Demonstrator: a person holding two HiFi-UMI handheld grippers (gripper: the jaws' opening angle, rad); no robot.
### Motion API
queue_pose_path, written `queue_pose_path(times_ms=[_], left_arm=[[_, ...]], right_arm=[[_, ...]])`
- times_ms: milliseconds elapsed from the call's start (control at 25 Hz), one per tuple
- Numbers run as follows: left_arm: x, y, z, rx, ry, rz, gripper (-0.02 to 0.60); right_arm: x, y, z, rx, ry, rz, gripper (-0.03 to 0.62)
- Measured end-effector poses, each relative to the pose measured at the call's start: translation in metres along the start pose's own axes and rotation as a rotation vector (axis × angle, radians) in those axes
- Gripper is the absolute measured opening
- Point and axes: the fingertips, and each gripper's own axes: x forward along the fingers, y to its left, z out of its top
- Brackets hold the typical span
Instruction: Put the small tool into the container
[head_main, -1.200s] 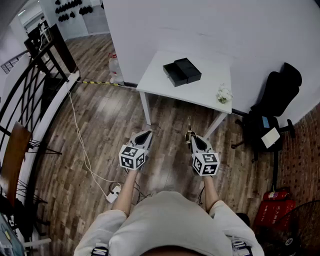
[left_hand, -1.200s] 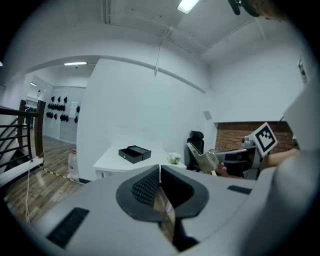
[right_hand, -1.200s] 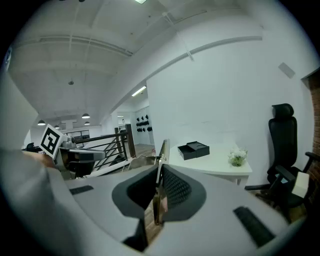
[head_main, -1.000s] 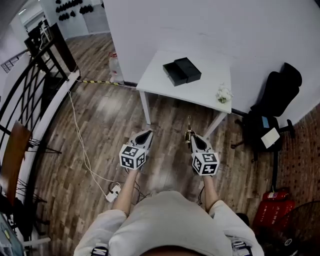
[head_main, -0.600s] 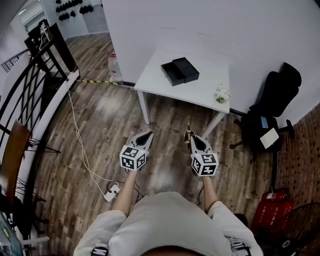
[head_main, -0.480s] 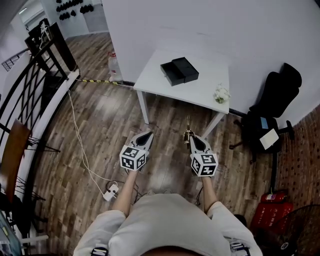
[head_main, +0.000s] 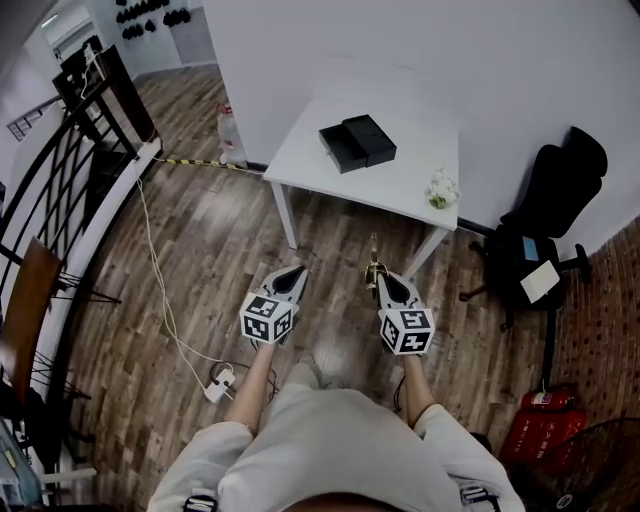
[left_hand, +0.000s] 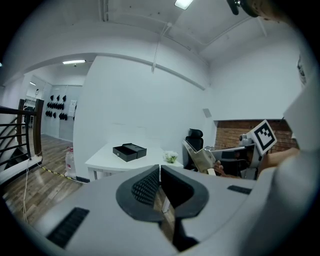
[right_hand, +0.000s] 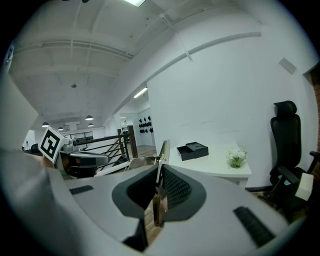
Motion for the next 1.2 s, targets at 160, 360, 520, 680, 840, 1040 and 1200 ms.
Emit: queue_pose_path(times_ms=[160,360,520,680,840,1040,1200], left_arm=[[0.011,0.004,0.003,0.001,-0.004,-0.001,0.015],[0.032,0.019,0.005,-0.006,-0.002,-0.002,0.015],[0.055,0.038,0.01,-0.01,-0.003,-0.005,0.015],[0.082,0.059,0.02,-0.01,-0.009,-0.015,0.015],[0.113,0.082,0.03,-0.019,-0.008,-0.029,0.015],[0.145,0.116,0.044,-0.034,-0.004,-0.04,0.015],[0.171,0.144,0.058,-0.038,-0.005,-0.053,0.015]], right_arm=[[0.008,-0.007,0.002,-0.004,-0.001,0.0,0.02],[0.031,-0.019,0.005,-0.004,0.008,-0.001,0.02],[0.058,-0.029,0.011,-0.009,0.012,0.0,0.02],[0.087,-0.04,0.023,-0.018,0.011,-0.001,0.02],[0.121,-0.053,0.035,-0.023,0.019,-0.011,0.02],[0.164,-0.064,0.052,-0.029,0.033,-0.02,0.02],[0.197,-0.071,0.066,-0.033,0.039,-0.03,0.02]])
